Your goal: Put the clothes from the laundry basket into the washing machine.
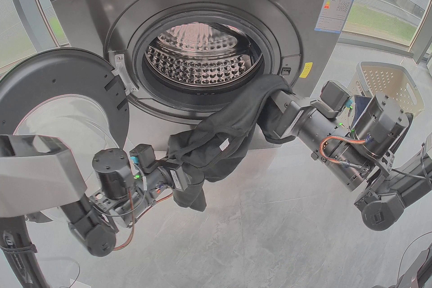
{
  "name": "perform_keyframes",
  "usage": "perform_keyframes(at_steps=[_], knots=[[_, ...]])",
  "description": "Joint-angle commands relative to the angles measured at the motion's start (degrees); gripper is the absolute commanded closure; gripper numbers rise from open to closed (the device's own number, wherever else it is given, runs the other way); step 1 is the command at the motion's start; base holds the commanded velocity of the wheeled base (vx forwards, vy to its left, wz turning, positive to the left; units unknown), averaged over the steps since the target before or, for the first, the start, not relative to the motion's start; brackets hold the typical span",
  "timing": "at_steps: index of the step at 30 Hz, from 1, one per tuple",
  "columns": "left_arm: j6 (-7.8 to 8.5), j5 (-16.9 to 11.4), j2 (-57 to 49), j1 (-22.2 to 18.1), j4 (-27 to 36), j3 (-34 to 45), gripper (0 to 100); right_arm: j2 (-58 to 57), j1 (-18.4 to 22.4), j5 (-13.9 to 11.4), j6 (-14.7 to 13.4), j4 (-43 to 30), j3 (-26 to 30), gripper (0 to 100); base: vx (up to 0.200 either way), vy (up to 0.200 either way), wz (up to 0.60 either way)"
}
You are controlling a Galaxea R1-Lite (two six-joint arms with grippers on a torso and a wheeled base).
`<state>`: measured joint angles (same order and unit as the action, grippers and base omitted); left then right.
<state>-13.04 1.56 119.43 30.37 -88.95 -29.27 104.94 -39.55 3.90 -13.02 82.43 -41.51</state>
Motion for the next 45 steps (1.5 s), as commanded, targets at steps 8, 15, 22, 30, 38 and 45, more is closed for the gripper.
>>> perform_keyframes(at_steps=[8, 15, 22, 30, 38, 45], knots=[[2.06, -0.8, -15.9, -0.1, 0.0, 8.9, 100, -4.0, 5.7, 1.9, -0.7, 0.0, 7.1, 100, 0.0, 0.0, 0.0], [3.38, -1.0, -13.1, 1.0, -0.1, 11.9, 100, -5.9, 4.2, 1.2, -0.7, 0.4, 6.3, 100, 0.0, 0.0, 0.0], [3.9, -4.7, -5.4, 0.6, 0.0, 10.8, 100, -6.1, -1.6, 1.2, -0.7, 0.2, 4.2, 100, 0.0, 0.0, 0.0], [4.25, -5.8, 2.6, -0.8, -0.1, 3.7, 100, -4.3, -5.2, 1.3, -0.6, -0.3, 1.2, 100, 0.0, 0.0, 0.0], [4.34, -5.7, 7.3, -0.7, -0.1, -1.6, 0, -4.1, -5.5, 1.2, -0.6, 0.2, 1.4, 100, 0.0, 0.0, 0.0], [4.61, -5.5, 10.2, -0.7, -0.2, -4.0, 0, -4.2, -5.7, 1.3, -0.6, 0.2, 1.5, 100, 0.0, 0.0, 0.0]])
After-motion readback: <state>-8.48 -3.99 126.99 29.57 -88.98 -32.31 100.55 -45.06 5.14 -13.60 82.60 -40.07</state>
